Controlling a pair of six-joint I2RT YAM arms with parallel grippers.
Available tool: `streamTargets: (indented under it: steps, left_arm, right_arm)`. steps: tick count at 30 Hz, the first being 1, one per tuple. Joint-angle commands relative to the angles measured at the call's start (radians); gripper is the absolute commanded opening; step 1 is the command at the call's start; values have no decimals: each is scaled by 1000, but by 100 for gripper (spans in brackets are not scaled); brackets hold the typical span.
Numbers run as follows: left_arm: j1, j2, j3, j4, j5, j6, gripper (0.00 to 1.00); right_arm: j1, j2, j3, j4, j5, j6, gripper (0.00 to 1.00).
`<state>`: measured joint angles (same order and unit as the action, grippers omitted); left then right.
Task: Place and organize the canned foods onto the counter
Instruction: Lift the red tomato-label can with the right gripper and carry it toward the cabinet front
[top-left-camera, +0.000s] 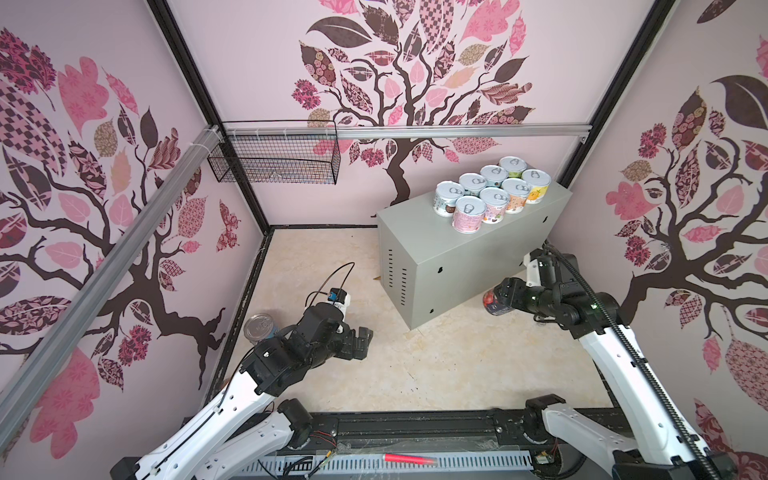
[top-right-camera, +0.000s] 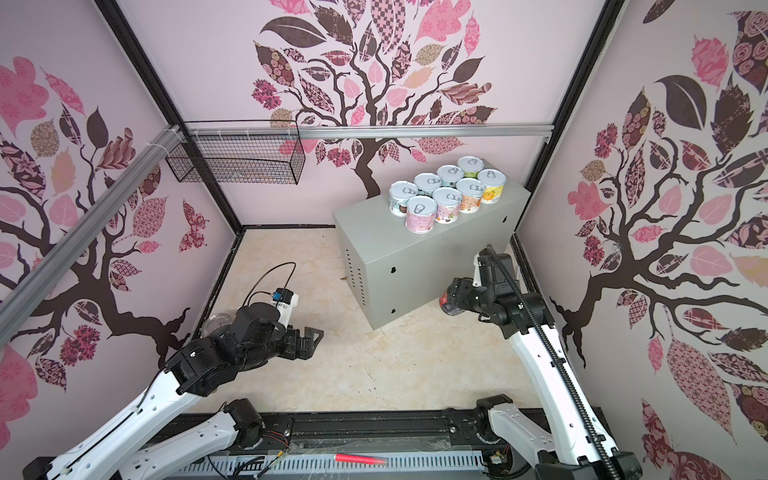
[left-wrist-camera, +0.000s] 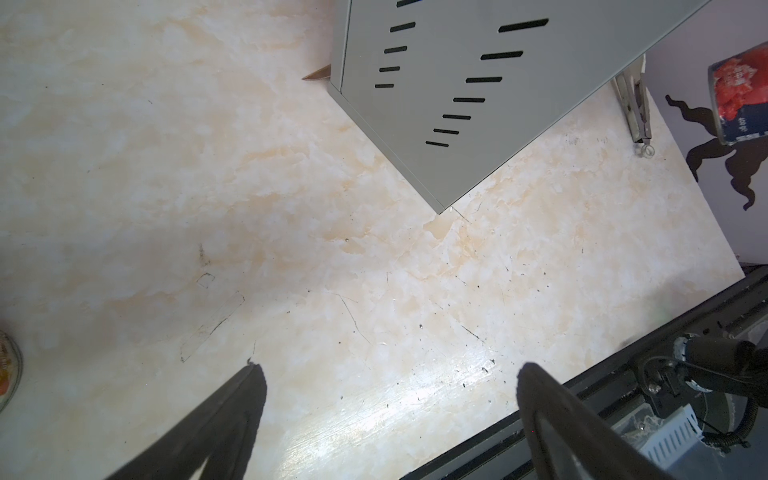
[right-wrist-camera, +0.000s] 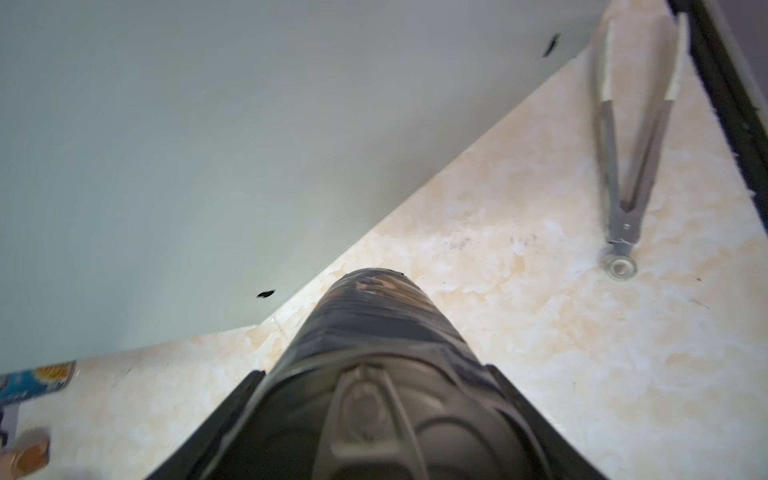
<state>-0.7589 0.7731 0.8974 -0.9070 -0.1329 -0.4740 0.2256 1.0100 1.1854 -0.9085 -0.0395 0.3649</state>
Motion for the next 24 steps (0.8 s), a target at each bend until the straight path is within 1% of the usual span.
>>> streamTargets:
  steps: [1, 4, 7, 8, 10, 12, 16, 21, 24]
  left_arm:
    - [4, -10, -24, 16, -14, -3, 98]
    - [4, -12, -25, 16, -11, -1, 98]
    - [5, -11, -25, 18, -13, -1, 98]
    - [6, -10, -24, 18, -13, -2, 98]
    - [7, -11, -25, 17, -14, -1, 98]
    - [10, -9, -25, 17, -16, -3, 98]
    - [15, -14, -23, 14, -19, -3, 98]
    - [18, -26, -24, 15, -24, -3, 98]
    - [19, -32, -23, 12, -31, -6, 98]
  right_arm:
    - [69, 6, 127, -51, 59, -14, 46]
    - [135, 38, 227, -105, 79, -18, 46]
    - [199, 101, 330, -182, 68, -29, 46]
    - [230, 122, 353, -206, 72, -30, 46]
    - [320, 151, 366, -229, 126, -15, 47]
    - [418, 172, 346, -232, 178, 7, 48]
    - [520, 187, 233, -166, 186, 45, 47]
    - [604, 206, 132, -106, 219, 71, 47]
    - [621, 188, 9, -20, 201, 80, 47]
